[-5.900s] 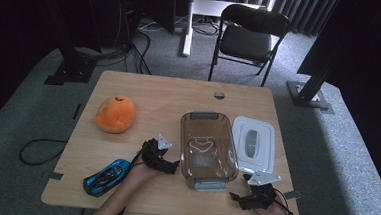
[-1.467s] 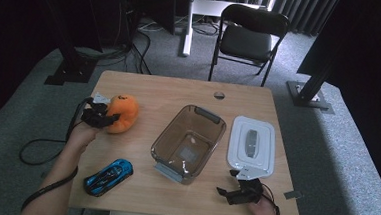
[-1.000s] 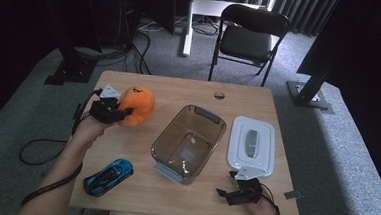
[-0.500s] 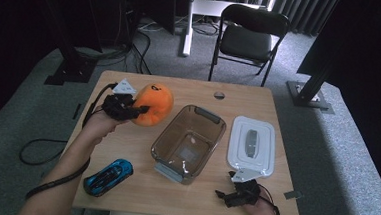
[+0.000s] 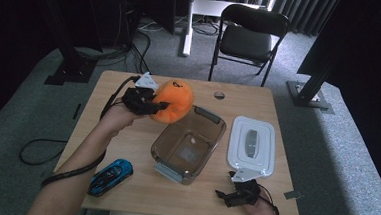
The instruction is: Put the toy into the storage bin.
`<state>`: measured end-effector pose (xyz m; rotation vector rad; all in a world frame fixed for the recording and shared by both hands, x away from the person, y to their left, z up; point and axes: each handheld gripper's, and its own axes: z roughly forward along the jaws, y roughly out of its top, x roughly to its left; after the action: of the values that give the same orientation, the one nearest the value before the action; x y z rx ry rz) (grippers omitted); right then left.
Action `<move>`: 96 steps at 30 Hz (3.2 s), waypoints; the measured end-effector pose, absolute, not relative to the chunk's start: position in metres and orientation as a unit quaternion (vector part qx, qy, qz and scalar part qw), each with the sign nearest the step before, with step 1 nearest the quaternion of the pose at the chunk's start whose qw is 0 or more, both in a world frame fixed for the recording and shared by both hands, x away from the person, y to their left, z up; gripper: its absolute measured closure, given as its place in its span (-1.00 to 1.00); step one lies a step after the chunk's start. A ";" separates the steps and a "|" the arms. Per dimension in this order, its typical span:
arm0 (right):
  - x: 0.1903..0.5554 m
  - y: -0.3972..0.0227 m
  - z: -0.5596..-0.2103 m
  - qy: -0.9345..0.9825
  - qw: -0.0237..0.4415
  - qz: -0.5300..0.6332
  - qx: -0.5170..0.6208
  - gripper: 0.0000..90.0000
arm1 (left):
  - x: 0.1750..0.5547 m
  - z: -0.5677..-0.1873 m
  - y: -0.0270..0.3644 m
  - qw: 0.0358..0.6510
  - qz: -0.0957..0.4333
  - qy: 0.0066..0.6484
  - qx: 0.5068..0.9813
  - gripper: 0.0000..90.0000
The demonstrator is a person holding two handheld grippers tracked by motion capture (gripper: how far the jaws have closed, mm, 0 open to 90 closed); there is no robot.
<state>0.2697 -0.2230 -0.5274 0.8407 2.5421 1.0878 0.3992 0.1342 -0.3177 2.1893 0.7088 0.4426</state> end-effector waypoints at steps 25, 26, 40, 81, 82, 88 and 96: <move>0.270 -0.223 -0.527 0.872 0.125 0.374 0.289 -0.71 | 0.398 -0.348 0.069 0.357 0.139 0.254 0.888 0.53; 0.270 -0.223 -0.527 0.872 0.125 0.374 0.289 -0.71 | 0.397 -0.350 0.069 0.357 0.137 0.253 0.889 0.53; 0.270 -0.223 -0.527 0.873 0.125 0.374 0.288 -0.71 | 0.394 -0.364 0.058 0.336 0.114 0.243 0.903 0.50; 0.270 -0.223 -0.527 0.873 0.125 0.373 0.290 -0.71 | 0.408 -0.411 0.021 0.209 0.081 0.240 0.945 -0.07; 0.270 -0.223 -0.527 0.873 0.125 0.373 0.290 -0.71 | 0.408 -0.411 0.020 0.208 0.083 0.239 0.945 -0.09; 0.269 -0.223 -0.527 0.872 0.124 0.373 0.292 -0.71 | 0.404 -0.411 0.019 0.194 0.097 0.218 0.952 -0.29; 0.269 -0.223 -0.527 0.872 0.124 0.373 0.292 -0.71 | 0.403 -0.405 0.023 0.209 0.097 0.230 0.945 -0.41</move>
<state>0.2691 -0.2234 -0.5273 0.8512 2.5407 1.0881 0.4027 0.0234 -0.4051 2.6295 0.6400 0.2684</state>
